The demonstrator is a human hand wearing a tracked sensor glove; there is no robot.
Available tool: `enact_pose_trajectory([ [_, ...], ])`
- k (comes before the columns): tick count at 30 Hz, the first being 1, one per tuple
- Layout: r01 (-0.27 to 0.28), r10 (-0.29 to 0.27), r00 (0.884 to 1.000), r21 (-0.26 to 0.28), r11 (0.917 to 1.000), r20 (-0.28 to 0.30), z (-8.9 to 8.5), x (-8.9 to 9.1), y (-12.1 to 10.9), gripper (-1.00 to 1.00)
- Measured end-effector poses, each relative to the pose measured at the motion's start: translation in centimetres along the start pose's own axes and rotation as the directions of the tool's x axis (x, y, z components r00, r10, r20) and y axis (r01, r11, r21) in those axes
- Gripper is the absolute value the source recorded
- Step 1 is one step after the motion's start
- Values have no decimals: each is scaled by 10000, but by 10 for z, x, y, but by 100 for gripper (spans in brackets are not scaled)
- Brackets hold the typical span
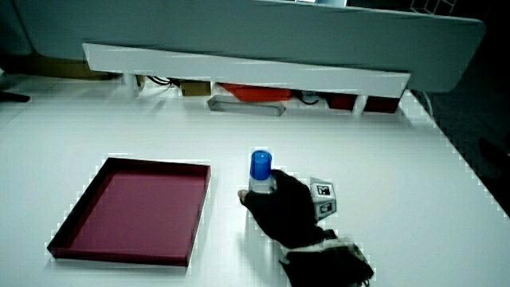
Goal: Pick glue from desk
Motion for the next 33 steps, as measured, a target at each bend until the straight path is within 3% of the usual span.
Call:
enact_pose_trajectory([
  [3,3,-8,9997,193,9998,231,0,-2,-2,91],
  [5,-317,309,9990,258,9992,322,0,-3,-2,100],
  [13,-548,534,9967,230,9982,605,3,-12,2,100],
  [20,-1028,1036,9924,-156,9946,671,-9,-43,11,100],
  [21,-1385,1404,9872,-298,9899,761,-11,-47,14,100],
  [22,-1507,1528,9868,-415,9877,543,-16,-55,14,100],
  [24,-1595,1641,9839,-663,9850,708,-25,-66,17,100],
  [26,-1886,1930,9805,-954,9774,384,-36,-77,20,100],
  [27,-1715,1799,9801,-987,9802,838,-39,-78,22,100],
  [28,-1794,1860,9814,-1161,9769,483,-46,-87,22,100],
  [32,-2293,2372,9711,-1697,9584,272,-69,-102,28,100],
  [33,-2592,2660,9638,-1719,9504,174,-75,-105,30,100],
])
